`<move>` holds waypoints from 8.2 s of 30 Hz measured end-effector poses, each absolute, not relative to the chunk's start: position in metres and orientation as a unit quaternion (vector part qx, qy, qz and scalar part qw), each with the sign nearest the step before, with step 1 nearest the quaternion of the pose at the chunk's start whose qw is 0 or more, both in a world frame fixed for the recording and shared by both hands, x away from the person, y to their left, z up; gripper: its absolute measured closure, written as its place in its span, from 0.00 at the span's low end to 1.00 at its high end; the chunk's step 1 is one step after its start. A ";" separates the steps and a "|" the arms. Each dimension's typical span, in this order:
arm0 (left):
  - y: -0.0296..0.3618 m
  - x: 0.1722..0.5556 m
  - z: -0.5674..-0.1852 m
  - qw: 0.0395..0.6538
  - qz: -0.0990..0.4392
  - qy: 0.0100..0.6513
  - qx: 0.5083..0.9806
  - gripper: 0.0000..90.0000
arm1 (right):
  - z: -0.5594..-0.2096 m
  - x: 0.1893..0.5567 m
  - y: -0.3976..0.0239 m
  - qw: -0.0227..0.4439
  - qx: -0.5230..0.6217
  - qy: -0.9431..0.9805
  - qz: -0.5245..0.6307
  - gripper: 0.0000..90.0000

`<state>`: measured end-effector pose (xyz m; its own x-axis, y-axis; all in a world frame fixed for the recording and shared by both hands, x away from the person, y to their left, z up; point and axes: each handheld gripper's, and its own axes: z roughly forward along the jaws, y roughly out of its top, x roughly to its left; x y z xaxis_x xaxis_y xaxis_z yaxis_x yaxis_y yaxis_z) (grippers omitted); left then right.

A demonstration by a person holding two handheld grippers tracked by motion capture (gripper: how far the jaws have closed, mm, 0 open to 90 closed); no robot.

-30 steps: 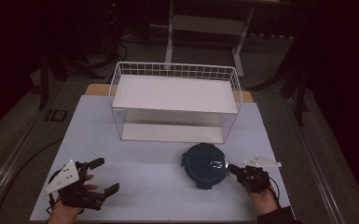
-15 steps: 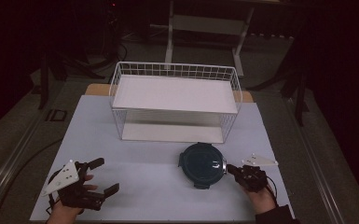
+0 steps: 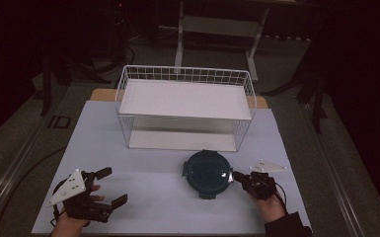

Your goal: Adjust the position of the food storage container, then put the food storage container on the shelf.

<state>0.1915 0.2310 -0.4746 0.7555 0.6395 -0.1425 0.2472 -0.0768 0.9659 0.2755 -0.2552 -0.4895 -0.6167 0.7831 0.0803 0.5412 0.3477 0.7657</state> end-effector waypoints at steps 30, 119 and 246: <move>0.229 0.191 -0.475 0.603 0.159 0.306 0.719 0.00 | -0.492 0.294 -0.191 0.122 0.359 0.828 0.414 1.00; 0.162 0.332 -0.513 0.419 -0.229 0.542 0.691 0.44 | -0.455 0.271 -0.200 0.103 0.368 0.781 0.494 0.16; 0.134 0.393 -0.503 0.524 -0.085 0.466 0.708 0.62 | -0.502 0.399 -0.223 -0.073 0.450 0.712 0.534 0.62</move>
